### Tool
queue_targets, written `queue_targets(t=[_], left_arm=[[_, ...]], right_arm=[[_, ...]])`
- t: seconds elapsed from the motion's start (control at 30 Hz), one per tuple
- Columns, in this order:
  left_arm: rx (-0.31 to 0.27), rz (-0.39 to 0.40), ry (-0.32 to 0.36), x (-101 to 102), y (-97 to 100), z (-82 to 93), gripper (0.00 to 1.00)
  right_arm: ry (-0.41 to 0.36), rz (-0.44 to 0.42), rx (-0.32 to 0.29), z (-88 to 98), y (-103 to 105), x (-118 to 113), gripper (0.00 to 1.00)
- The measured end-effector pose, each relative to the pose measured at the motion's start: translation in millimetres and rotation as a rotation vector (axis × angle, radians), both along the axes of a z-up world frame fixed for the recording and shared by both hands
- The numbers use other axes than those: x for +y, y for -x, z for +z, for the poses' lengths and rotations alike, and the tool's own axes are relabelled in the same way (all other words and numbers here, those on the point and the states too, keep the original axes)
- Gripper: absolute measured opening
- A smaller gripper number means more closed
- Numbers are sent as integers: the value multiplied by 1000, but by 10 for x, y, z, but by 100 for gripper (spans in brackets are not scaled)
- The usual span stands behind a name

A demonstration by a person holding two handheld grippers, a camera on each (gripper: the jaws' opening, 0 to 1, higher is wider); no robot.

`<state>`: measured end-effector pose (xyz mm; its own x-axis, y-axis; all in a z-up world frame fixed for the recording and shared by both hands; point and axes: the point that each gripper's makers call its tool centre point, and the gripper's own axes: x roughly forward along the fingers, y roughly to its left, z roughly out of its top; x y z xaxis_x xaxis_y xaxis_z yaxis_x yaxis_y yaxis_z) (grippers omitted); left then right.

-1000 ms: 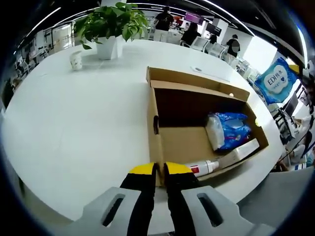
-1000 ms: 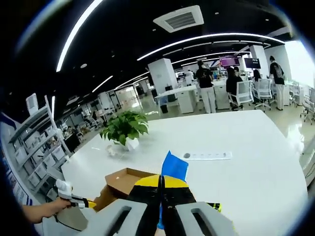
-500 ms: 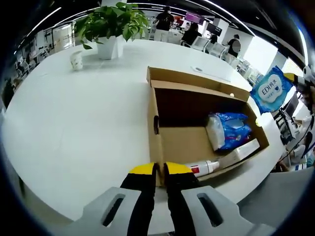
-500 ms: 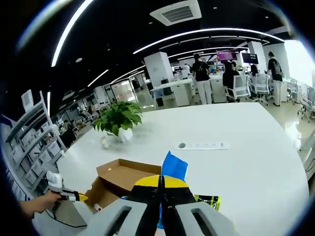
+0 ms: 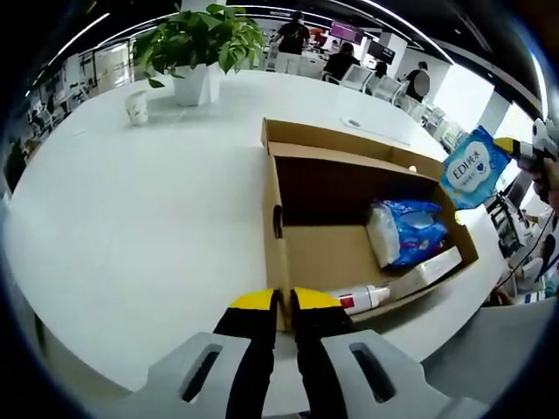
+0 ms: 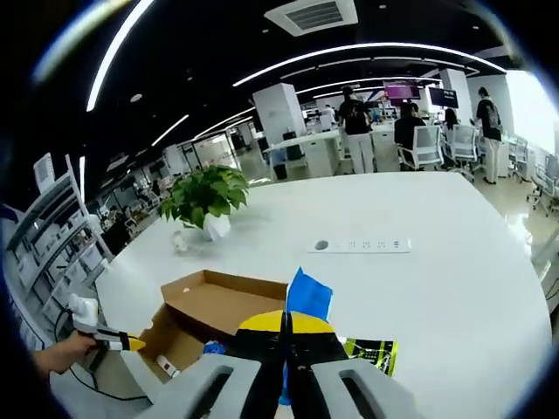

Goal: Operate the shoe box by opening the lid, removing the specified soft item, and placing it in the target area until the item is outside and the box remains undamaged.

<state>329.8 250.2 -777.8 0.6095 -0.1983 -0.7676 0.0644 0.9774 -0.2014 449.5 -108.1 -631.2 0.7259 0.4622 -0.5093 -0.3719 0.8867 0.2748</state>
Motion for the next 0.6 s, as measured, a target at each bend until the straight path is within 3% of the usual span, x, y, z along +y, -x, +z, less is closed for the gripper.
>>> queue_targets(t=[0.6], left_arm=[[-2, 11, 4, -12, -1, 9, 4]], right_arm=[[6, -14, 32, -285, -54, 177, 0]])
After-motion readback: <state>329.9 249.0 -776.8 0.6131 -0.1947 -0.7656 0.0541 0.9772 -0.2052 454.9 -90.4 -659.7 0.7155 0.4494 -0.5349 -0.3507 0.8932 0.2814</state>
